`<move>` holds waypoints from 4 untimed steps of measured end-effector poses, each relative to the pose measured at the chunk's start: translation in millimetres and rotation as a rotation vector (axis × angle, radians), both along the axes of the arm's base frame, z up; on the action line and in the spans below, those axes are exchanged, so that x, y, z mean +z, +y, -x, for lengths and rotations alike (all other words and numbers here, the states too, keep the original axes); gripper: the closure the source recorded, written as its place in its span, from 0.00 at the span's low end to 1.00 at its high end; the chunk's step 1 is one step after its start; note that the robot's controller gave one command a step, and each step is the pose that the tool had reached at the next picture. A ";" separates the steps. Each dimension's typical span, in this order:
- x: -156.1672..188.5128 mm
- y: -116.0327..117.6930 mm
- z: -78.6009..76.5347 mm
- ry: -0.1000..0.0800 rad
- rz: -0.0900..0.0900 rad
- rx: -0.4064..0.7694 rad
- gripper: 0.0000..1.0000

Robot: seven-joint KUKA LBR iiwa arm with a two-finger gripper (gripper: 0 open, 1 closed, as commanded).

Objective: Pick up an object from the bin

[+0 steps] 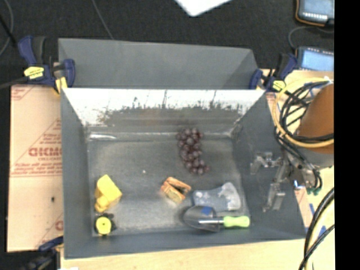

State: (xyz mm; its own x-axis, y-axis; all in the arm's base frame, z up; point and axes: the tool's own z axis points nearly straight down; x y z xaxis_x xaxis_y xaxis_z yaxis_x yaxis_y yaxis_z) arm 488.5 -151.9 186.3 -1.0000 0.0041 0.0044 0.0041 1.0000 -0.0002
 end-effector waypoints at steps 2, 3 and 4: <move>-55.7 25.0 5.9 -0.008 0.002 0.101 0.00; -110.0 39.1 6.2 -0.009 0.000 0.101 0.00; -81.4 34.0 -9.9 -0.008 0.001 -0.161 0.00</move>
Offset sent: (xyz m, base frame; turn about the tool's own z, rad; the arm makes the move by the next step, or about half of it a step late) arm -0.0150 0.0508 -0.1163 -0.2006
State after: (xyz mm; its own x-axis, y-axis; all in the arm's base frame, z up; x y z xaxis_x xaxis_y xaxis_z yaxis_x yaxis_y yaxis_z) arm 498.4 -117.9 104.8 -0.9864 0.1641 -0.0041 0.1641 0.9864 -0.0004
